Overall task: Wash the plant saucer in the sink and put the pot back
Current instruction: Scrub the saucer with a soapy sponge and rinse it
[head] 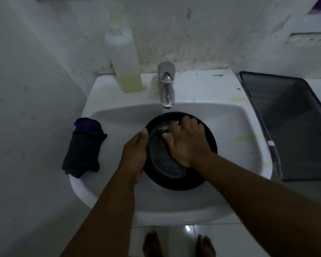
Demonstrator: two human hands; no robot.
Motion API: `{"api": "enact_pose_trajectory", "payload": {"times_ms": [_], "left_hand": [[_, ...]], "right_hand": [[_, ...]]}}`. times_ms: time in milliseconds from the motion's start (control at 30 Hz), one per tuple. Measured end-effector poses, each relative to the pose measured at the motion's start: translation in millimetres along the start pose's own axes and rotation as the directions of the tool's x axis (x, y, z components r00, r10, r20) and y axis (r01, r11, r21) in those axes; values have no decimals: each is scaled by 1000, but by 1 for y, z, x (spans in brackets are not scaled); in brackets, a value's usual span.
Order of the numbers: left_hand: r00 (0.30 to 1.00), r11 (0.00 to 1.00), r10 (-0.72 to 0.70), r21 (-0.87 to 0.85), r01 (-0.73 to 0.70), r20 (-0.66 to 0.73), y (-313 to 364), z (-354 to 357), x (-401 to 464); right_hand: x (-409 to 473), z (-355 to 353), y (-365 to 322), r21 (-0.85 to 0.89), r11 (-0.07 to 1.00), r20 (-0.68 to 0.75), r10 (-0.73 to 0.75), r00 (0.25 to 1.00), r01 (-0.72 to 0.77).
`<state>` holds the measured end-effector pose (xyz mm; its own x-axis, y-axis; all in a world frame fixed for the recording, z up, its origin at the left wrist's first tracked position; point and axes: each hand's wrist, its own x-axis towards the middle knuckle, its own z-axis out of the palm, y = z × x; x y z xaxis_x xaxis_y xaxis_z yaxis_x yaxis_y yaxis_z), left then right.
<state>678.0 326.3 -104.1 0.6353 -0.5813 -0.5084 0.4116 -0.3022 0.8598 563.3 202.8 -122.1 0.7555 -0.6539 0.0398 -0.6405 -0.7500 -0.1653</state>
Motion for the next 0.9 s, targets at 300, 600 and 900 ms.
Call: {"api": "enact_pose_trajectory", "payload": {"times_ms": [300,600,900], "left_hand": [[998,1000,0,-3,0,-63,5,-7,2],[999,999,7,33,-6,-38,4,-7,-2],[1000,999,-8,33,8,-1,4,-1,-4]], "right_hand": [[-36,7,-12,90,982,58,-169,984,163],[-21,16,-45,204,965,98,-188,977,165],[3,7,-2,1,999,-93,-52,994,53]]}}
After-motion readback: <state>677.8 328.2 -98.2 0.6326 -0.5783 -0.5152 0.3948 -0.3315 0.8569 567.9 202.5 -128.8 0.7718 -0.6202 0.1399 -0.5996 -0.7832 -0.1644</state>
